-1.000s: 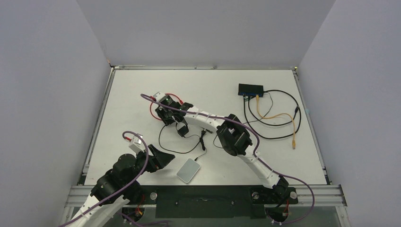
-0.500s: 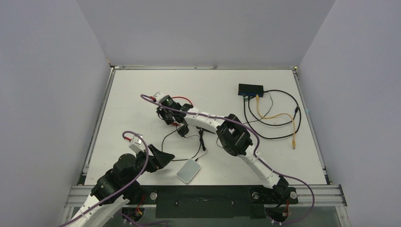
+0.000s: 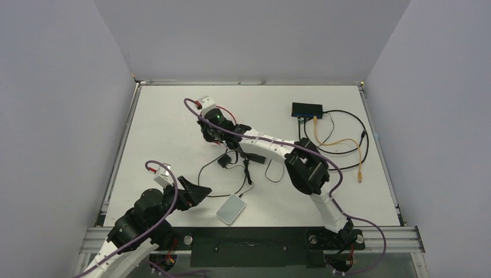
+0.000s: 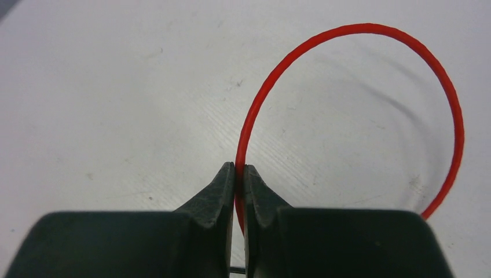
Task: Insert the plug into the switch port
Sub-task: Pick up the connector from the center of the board.
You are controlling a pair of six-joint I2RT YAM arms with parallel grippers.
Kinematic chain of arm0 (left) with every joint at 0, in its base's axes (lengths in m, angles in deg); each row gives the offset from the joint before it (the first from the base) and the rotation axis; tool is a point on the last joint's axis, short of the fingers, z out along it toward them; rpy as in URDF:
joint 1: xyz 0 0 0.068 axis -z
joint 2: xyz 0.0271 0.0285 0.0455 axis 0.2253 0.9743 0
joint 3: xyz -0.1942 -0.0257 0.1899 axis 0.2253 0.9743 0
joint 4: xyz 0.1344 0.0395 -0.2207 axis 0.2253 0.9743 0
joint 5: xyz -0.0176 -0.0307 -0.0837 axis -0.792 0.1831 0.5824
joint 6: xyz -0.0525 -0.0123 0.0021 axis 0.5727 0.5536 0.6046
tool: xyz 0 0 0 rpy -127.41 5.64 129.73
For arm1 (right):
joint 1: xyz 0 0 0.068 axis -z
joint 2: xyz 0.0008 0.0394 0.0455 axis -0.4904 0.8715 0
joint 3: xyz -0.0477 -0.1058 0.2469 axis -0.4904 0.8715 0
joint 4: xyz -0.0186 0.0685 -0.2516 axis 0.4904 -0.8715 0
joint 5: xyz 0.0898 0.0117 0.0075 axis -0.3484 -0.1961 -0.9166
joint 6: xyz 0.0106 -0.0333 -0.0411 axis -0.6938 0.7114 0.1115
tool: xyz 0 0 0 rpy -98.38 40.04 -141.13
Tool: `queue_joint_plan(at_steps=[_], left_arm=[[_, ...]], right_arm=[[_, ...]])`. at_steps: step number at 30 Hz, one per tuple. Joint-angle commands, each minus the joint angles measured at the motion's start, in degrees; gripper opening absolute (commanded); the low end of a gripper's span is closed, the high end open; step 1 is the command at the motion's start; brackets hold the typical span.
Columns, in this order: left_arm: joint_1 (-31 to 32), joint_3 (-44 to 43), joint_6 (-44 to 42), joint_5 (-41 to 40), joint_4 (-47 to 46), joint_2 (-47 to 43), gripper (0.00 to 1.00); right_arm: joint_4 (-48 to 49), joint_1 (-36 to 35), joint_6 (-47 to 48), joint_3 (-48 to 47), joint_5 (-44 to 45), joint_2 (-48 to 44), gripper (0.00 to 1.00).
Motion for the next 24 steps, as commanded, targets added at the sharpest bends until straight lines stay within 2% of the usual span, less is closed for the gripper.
queue_joint_plan(at_steps=[1,8,17,24], left_arm=[[-0.4,-3.2,-0.8,-1.1,-0.3,-0.5,0.75],[-0.3,-4.3,-2.7,-0.1,-3.8,0.3,0.75],[-0.3,-6.4,-6.7,2.5,-11.4,4.1,0.75],[-0.4,-5.7,-8.1,8.4,-20.5,8.4,0.75]], right_arm=[[12.8,0.5,-4.1,6.3,2.3,-10.8,0.00],[20.3,0.3,-7.4,18.8,1.2,-21.1,0.00],[29.4,0.2,-9.5,36.5,-4.1,-39.4,0.00],[37.3,0.2,-13.9,49.2,-8.4,-51.2,0.00]])
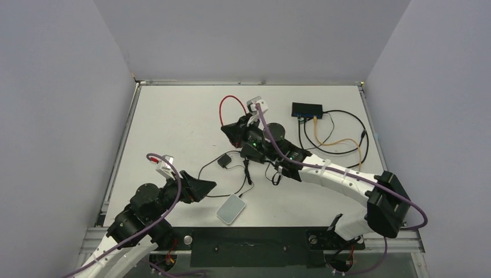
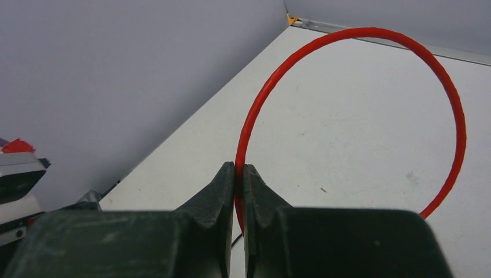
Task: Insert the plug into the switch port
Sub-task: Pick up the connector from the center of the board.
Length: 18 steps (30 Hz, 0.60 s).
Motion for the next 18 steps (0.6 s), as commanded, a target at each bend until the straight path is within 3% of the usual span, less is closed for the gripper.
queue_joint_plan(at_steps=[1,8,18], left_arm=[[-0.3,-1.3,-2.1,5.3,-12.1,3.3,0.75],[-0.4,1.4,-1.8,13.2,-26.1,8.3,0.75],[-0.5,3.7,-1.7,16.7,-33.0,13.3,0.75]], right_arm=[[11.4,-0.1,-4.5,6.8,-5.2,-6.6,0.00],[19.7,-0.2,-8.8,16.1,-11.5,-15.8,0.00],[24.4,-2.3,-10.8,24.5,-16.3,-29.0,0.00]])
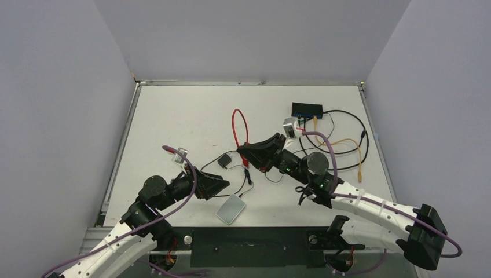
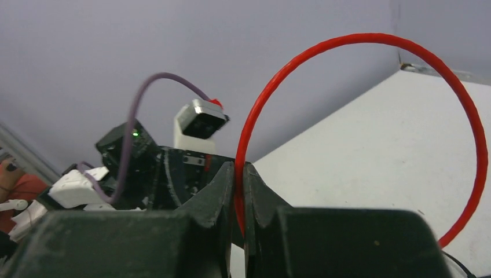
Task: Insert the plug into the switch port
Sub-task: Pick up the connector from the center of the board.
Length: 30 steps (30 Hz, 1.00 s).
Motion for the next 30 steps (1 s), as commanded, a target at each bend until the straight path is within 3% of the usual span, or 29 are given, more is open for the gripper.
queue_joint_plan(at_steps=[1,11,19,30], left_arm=[[-0.5,0.6,-0.7,2.6,-7.3,1.0,0.75],[-0.7,1.8,1.1,4.6,-14.7,5.8,0.75],[-0.8,2.5,3.7,6.8,-21.1,9.3,0.75],[-0.9,0.2,3.5,6.3,-13.1,8.3,0.67]], right_arm=[[7.0,-1.5,-1.0,1.5,-3.6,-6.6,0.00],[1.1,-9.1,2.5,1.6,-0.5,-13.2,0.00],[-0.2,-14.6,5.1,0.5,3.3,-12.1,0.00],[-0.4,-17.2,8.1,-3.4,4.8,-6.4,0.00]])
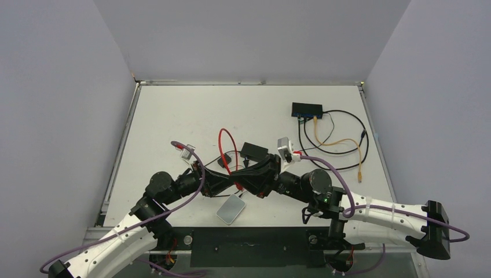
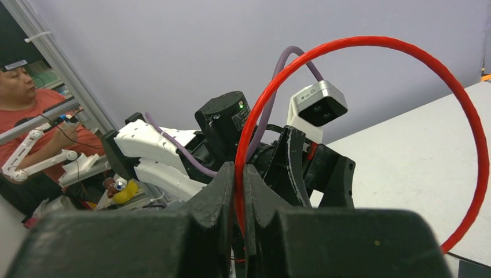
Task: Insert the plug into the switch port
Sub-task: Pick up the connector from the center of the board.
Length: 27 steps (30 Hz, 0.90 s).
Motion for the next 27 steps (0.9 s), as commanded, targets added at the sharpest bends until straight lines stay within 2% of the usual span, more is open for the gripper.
queue_joint_plan(at_steps=[1,8,27], left_arm=[[-0.4,-2.6,-0.5,-0.2,3.9,-1.4,0.66],[-0.5,-3.1,0.0,-1.1,9.3,-2.0,0.61],[-0.7,-3.1,2.5,0.3,8.3,-0.2,0.52]], right_arm=[[2.0,-1.1,3.0,-4.3,0.9,1.5,0.00],[1.5,-2.2,5.1,-5.5,1.4,3.0,0.00],[1.5,-4.5,6.9,-6.6,2.8,5.8,0.00]])
